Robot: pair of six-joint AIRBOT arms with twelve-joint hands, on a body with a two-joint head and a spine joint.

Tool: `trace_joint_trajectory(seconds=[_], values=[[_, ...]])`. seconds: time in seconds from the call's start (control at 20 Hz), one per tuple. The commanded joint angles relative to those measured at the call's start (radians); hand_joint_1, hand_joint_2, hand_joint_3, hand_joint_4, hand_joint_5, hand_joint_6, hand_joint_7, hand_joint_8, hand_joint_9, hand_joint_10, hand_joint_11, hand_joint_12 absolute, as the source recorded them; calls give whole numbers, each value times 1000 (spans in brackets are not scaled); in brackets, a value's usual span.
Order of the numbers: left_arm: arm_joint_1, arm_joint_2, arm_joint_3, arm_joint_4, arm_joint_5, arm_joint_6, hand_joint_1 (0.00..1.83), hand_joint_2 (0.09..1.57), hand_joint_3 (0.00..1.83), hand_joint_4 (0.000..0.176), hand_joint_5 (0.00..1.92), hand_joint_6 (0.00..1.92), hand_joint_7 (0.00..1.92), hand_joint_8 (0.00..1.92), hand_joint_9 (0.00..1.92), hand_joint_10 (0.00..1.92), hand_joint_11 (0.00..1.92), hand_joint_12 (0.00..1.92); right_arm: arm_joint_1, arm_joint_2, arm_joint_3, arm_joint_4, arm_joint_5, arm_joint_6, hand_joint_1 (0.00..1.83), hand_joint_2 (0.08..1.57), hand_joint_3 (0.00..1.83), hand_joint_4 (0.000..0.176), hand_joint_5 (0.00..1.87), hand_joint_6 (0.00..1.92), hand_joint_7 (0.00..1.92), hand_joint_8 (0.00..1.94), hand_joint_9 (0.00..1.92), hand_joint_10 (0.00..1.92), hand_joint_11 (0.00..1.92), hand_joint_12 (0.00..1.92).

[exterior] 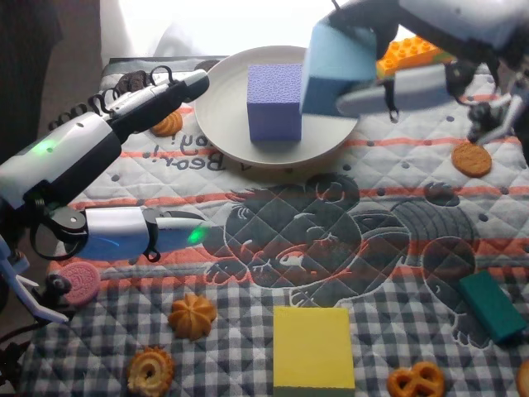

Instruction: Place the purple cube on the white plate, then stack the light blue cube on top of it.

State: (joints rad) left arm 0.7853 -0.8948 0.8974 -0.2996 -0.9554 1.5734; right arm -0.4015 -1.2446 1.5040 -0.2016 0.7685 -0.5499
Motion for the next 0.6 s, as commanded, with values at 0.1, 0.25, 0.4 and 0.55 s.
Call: trace_joint_trajectory(seconds=[0.1,0.25,0.4,0.55], values=[[-6,-1,12,13,-105,-6,880,923,1,164,162,15,54,9,0,0,0,0,54,-37,41,30,70,3,1254,1076,0,0,980,899,1178,752,1291,302,1059,986],[-6,-5,17,14,-100,-6,861,922,0,170,156,8,50,4,0,0,0,0,88,-88,78,31,35,3,1249,1073,1,0,987,907,1176,730,1296,227,964,1130],[-12,-15,26,15,-90,-6,871,920,0,167,159,7,51,4,0,0,0,0,109,-122,102,31,11,3,1260,1069,0,0,1003,829,1179,783,1334,232,1012,1166],[-23,-28,36,19,-79,-7,888,908,0,164,153,2,56,4,0,0,0,0,114,-141,116,28,-10,3,1235,1079,2,19,1030,884,1099,817,1282,198,943,1159]])
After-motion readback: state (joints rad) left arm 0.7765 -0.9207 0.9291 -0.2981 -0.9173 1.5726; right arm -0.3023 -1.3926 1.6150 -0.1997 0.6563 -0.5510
